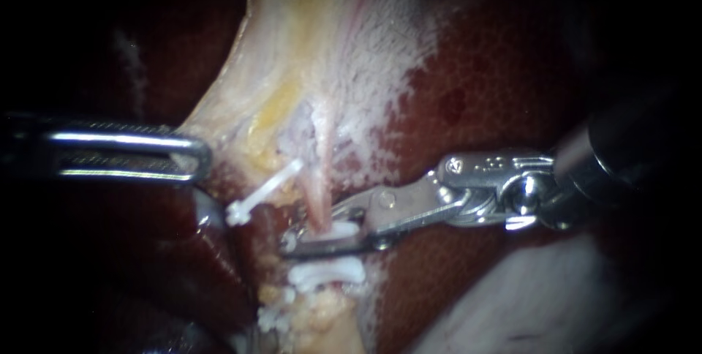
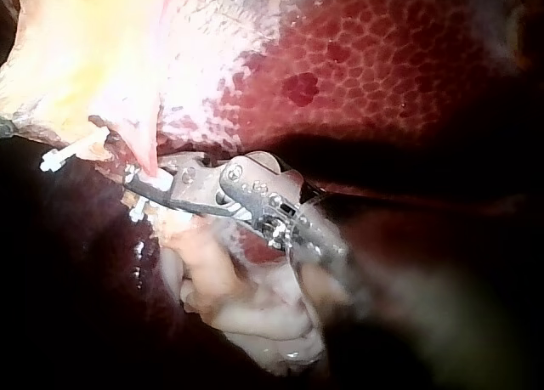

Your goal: Going back third clip right tube

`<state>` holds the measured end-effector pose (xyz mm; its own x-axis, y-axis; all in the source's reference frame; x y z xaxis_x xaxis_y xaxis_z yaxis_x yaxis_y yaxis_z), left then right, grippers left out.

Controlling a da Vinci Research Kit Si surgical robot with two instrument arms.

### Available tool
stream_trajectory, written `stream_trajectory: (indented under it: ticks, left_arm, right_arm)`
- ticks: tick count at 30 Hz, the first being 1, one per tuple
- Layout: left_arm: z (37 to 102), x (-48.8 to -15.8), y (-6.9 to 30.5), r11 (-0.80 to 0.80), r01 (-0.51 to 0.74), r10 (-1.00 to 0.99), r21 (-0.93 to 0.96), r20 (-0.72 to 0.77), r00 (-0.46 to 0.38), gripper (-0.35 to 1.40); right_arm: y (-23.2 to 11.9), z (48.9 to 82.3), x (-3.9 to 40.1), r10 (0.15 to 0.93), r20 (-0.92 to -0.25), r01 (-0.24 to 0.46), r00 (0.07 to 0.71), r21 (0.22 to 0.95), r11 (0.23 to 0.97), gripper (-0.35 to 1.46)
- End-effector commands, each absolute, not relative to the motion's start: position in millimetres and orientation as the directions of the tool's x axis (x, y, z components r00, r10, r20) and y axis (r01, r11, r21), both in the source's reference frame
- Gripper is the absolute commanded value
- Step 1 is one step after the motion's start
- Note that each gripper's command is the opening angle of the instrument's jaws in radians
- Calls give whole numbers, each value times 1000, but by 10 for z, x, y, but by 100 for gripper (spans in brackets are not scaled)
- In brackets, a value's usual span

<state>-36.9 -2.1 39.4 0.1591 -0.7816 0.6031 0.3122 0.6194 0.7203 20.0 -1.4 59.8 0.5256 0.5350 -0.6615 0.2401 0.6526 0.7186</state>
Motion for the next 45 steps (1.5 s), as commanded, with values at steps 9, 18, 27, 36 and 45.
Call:
stream_trajectory:
  ticks: [9,18,27,36,45]
  left_arm:
    - [394,-369,-22,619,312,-782,720,603,159,-35]
    - [394,-369,-22,619,312,-782,720,603,159,-35]
    - [394,-368,-22,619,312,-782,720,603,159,-35]
    - [394,-368,-22,620,312,-782,720,603,159,-35]
    - [397,-368,-20,620,311,-781,721,603,159,-35]
  right_arm:
    - [-15,598,200,541,-654,232,530,725,649,-35]
    - [-4,590,199,569,-658,200,494,723,662,13]
    - [5,584,192,546,-701,199,459,680,706,49]
    - [9,576,167,542,-715,184,442,664,725,54]
    - [35,549,117,519,-748,136,414,615,777,59]
